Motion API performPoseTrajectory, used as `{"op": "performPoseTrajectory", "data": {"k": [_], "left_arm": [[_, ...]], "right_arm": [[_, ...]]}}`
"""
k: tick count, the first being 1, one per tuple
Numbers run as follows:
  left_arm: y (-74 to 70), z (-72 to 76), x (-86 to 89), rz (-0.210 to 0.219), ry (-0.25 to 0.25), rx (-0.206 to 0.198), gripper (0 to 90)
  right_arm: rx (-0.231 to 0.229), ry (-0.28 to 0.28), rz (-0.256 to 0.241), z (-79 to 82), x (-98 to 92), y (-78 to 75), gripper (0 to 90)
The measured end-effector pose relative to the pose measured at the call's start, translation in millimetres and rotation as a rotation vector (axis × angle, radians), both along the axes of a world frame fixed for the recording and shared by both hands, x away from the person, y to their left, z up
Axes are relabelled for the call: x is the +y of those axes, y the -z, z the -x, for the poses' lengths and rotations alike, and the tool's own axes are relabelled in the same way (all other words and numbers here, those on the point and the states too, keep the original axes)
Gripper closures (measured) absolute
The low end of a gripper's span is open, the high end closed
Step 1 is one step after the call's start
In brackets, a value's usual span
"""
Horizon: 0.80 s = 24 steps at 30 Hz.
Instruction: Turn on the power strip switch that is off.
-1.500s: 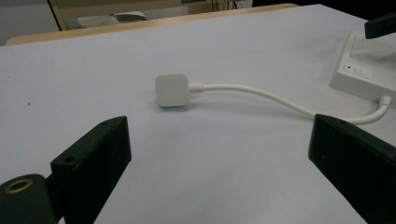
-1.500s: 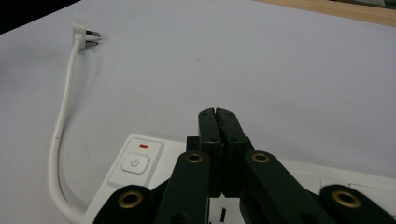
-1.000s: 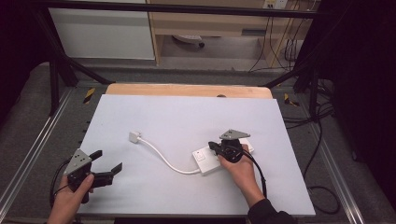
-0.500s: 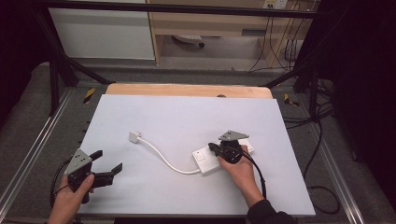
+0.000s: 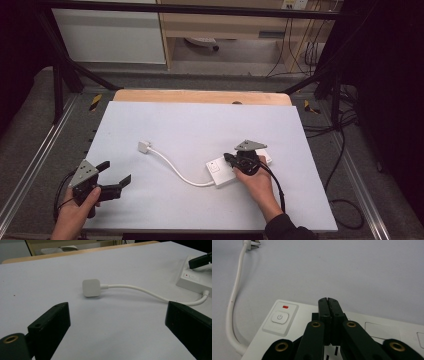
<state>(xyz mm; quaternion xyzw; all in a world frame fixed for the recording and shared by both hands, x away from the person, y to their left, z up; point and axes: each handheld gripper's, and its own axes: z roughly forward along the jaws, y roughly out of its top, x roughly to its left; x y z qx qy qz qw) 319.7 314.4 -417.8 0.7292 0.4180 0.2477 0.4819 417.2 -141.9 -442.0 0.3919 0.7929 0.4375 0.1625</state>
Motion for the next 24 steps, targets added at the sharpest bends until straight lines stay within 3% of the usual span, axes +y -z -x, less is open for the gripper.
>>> {"op": "performPoseTrajectory", "data": {"k": [24], "left_arm": [[0.1, 0.0, -1.2, 0.001, 0.004, 0.001, 6.1]], "right_arm": [[0.003, -0.006, -0.024, 1.5, 0.7, 1.2, 90.0]]}}
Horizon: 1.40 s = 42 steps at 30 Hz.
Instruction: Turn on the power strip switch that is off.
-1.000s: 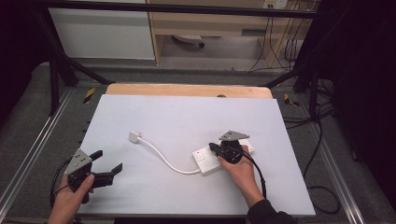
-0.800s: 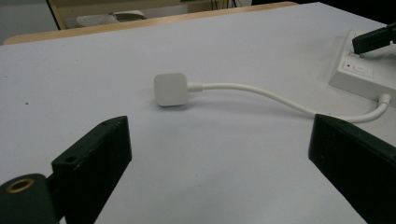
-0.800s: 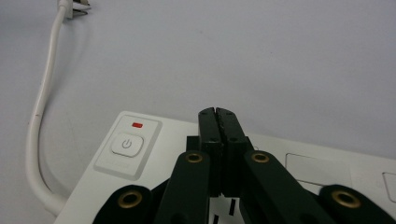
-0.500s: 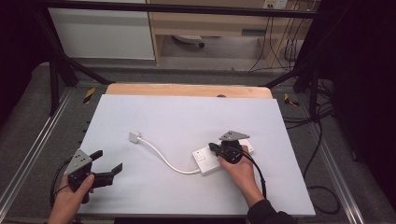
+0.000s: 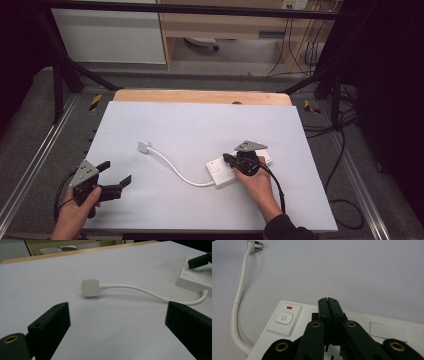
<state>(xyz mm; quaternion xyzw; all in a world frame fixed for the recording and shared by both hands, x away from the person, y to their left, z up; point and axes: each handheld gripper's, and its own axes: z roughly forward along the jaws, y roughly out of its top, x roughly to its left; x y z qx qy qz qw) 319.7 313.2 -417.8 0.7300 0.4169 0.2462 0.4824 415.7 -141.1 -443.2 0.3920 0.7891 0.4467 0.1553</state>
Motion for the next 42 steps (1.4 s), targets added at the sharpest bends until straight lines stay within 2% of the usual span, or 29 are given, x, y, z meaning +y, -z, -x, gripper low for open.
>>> {"op": "performPoseTrajectory", "data": {"k": [17, 42], "left_arm": [[0.0, 0.0, -0.8, -0.011, 0.008, 0.006, 6.1], [0.4, 0.0, -1.5, -0.015, 0.011, 0.004, 6.1]], "right_arm": [[-0.021, 0.007, -0.007, 2.3, -0.3, 2.3, 90.0], [-0.02, 0.005, -0.006, 2.6, 0.0, 2.9, 90.0]]}}
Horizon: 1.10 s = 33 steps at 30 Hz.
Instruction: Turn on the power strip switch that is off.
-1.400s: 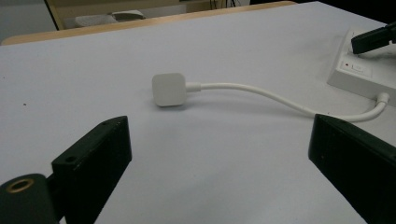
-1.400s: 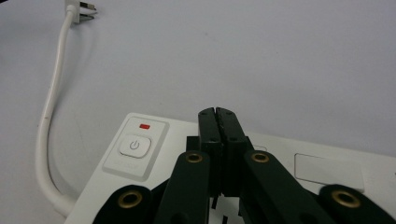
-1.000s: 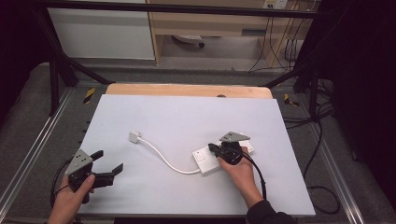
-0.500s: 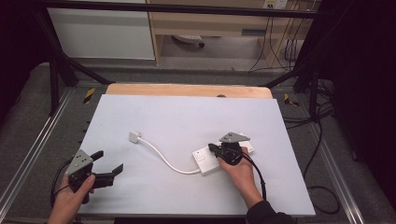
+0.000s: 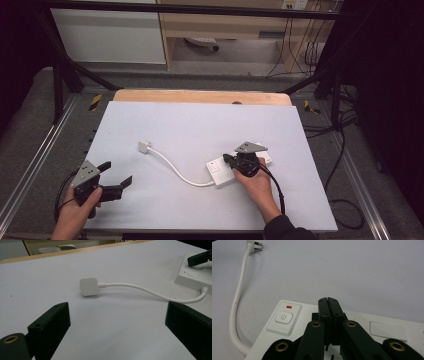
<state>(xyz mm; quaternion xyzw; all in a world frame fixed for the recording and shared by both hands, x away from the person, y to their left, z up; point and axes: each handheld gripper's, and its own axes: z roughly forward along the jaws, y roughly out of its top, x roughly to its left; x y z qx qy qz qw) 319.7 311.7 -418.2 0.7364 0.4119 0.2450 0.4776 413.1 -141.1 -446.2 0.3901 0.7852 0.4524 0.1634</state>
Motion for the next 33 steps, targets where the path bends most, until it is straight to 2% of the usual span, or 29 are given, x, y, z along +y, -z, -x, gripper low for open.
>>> {"op": "performPoseTrajectory", "data": {"k": [3, 8, 17, 33], "left_arm": [[0.0, 0.1, 0.0, 0.0, 0.001, 0.0, 6.1], [0.0, 0.1, -0.1, 0.0, 0.001, 0.0, 6.1], [-0.2, 0.2, 0.3, -0.003, 0.003, -0.001, 6.1], [0.4, -0.1, -0.1, 0.001, 0.002, 0.001, 6.1]], "right_arm": [[0.004, -0.002, 0.007, 0.0, 0.8, 0.4, 90.0], [-0.013, -0.013, 0.034, 0.9, 3.8, 0.7, 90.0], [-0.003, -0.015, 0.023, 1.0, 2.9, -0.2, 90.0], [-0.021, -0.012, -0.015, -0.3, -0.1, -4.6, 90.0]]}}
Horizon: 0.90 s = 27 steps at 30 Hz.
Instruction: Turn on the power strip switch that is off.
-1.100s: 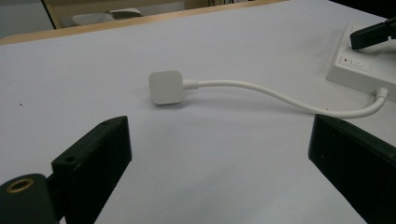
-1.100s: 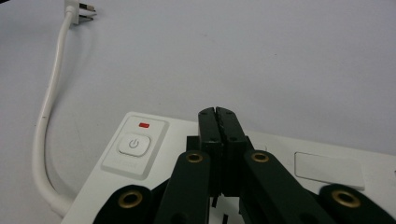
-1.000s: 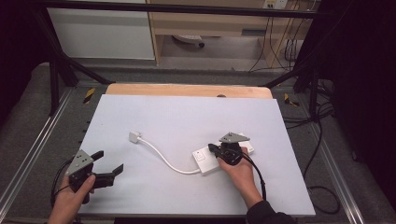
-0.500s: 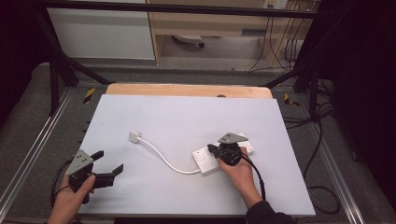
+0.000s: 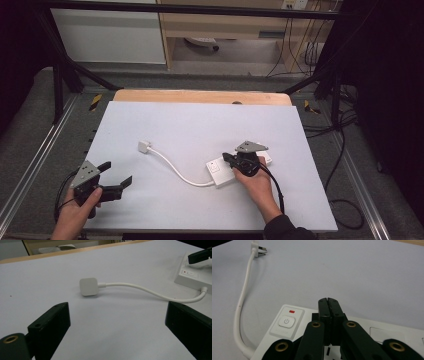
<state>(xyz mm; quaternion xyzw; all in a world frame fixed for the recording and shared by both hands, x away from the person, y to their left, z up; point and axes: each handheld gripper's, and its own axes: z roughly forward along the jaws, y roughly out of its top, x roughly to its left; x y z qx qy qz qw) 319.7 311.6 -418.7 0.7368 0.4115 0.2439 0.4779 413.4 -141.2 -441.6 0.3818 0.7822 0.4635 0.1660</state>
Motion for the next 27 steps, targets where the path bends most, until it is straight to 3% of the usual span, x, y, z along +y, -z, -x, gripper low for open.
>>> {"op": "performPoseTrajectory", "data": {"k": [27], "left_arm": [[0.2, -0.2, 0.1, -0.004, 0.002, 0.002, 6.1]], "right_arm": [[-0.023, -0.002, -0.051, -3.3, -1.2, -10.1, 89.6]]}}
